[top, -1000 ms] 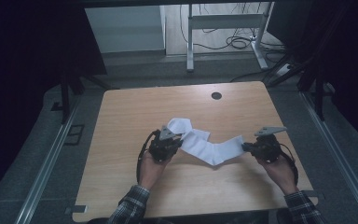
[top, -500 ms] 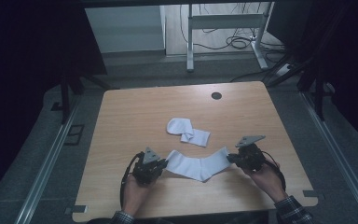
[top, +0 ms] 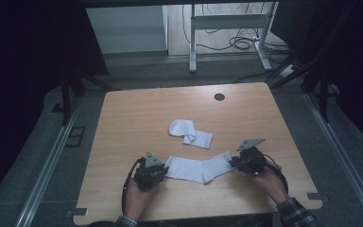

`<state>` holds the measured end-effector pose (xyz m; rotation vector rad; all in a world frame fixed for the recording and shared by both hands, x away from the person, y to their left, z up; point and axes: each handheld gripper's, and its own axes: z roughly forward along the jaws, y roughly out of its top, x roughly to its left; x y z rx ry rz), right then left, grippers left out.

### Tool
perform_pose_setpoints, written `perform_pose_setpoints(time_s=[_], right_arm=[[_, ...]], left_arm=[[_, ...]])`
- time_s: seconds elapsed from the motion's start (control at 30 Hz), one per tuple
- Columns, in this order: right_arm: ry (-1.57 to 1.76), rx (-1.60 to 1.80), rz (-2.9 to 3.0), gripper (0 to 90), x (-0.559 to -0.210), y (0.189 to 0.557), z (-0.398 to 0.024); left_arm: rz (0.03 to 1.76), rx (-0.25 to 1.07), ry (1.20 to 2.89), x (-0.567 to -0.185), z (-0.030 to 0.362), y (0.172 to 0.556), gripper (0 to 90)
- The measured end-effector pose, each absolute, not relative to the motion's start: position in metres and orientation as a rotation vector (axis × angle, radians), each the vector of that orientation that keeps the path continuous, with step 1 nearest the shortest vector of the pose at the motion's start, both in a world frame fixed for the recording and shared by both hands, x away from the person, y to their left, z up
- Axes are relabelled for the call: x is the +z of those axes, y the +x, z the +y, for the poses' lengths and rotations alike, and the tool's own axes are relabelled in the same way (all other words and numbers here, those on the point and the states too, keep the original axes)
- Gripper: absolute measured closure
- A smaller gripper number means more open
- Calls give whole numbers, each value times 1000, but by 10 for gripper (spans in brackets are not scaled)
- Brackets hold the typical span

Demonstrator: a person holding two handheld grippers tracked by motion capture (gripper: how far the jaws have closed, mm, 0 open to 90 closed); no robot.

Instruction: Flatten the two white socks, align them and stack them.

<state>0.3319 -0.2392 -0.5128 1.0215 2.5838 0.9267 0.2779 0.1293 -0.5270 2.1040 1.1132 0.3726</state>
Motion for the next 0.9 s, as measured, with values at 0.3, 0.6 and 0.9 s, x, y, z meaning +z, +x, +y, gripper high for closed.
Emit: perform_pose_setpoints(time_s=[0.3,0.6,0.9], right_arm=[[1068,981,2509,628,-508,337,-252],[1084,980,2454,537,-509,342,-264],[1132,964,2429,532,-512,348,-276]], left_arm=[[1124,410,2062,-522,135,283,598],[1093,437,2072,-517,131,294,556],[1080,423,2053,-510,125,313,565]])
